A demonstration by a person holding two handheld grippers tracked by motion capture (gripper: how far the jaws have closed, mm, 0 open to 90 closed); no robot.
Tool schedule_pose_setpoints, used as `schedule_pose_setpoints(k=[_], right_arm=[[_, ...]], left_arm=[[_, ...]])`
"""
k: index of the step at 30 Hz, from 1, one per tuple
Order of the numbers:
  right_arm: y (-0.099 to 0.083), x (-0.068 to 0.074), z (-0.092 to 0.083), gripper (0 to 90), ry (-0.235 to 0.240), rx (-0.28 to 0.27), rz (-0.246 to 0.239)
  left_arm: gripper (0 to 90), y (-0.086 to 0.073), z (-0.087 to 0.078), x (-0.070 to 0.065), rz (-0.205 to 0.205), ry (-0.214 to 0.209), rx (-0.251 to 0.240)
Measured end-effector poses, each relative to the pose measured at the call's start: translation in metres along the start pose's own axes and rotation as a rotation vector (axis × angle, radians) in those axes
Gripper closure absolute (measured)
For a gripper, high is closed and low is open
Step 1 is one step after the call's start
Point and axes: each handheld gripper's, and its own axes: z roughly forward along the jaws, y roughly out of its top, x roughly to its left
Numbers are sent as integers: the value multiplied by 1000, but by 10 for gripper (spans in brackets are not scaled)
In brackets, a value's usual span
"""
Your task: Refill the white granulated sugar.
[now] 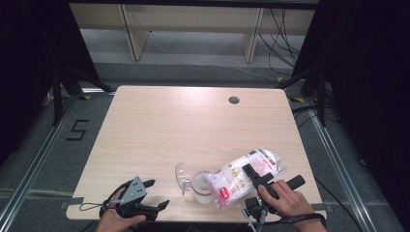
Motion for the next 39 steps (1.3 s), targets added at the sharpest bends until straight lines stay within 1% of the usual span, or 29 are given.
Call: schedule_pose_setpoints(k=[5,7,9,11,13,14,15,16,17,18,20,21,22,24,25,27,28,29,30,31,32,33,34,36,37,39], right_arm=[[0,0,1,670,8,0,-1],[0,0,1,671,10,-2,-3],[0,2,2,672,3,-10,8],[-1,2,2,673,12,-8,12],[-1,1,2,675,19,-6,8],[-1,0,3,676,14,-16,-6],[-1,1,3,677,17,-14,2],[-1,1,3,678,19,-18,-1],[-2,2,4,679,10,-24,4],[-2,1,4,680,14,-24,9],[-2,2,4,681,12,-28,14],[-2,4,3,682,19,-18,34],[-2,4,3,683,21,-16,39],[-2,4,2,684,27,-15,47],[-3,4,2,684,28,-17,53],[-4,3,3,685,12,-42,35],[-4,5,2,686,33,-28,58],[-5,4,1,686,35,-18,56],[-5,3,2,687,33,-23,53],[-6,5,3,687,19,-43,65],[-6,6,3,687,19,-40,74],[-6,3,4,688,22,-48,48],[-6,3,5,688,25,-53,37],[-6,4,5,689,37,-48,49],[-6,5,5,690,40,-43,69],[-6,5,5,691,47,-50,85]], left_arm=[[166,0,0,0,1,-4,-1],[166,0,0,0,5,1,2],[166,0,0,0,-1,-1,0],[166,0,0,0,-2,-1,0],[166,0,0,0,3,1,2],[166,0,0,0,0,1,1],[166,0,0,0,-2,-1,0],[166,0,0,0,0,1,2],[166,0,0,0,-4,2,2],[166,0,0,0,-7,2,3],[166,0,0,-1,-21,4,3],[166,-1,1,-1,-22,-2,-1],[166,-1,1,-1,-26,-3,-2],[166,-1,1,-1,-25,-3,-2],[166,0,0,-1,-21,4,3],[166,0,0,-1,-20,2,2],[166,-1,1,-1,-24,-4,-1],[166,-1,1,-1,-24,-3,-1],[166,-1,1,-1,-24,-3,-1],[166,-1,1,-1,-24,-2,-1],[166,-1,0,-1,-21,-1,0],[166,-1,0,-1,-24,0,0],[166,0,0,-1,-25,4,3],[166,-1,1,-1,-28,-4,-1],[166,-1,0,-1,-23,-3,1],[166,-1,1,-1,-25,-5,0]])
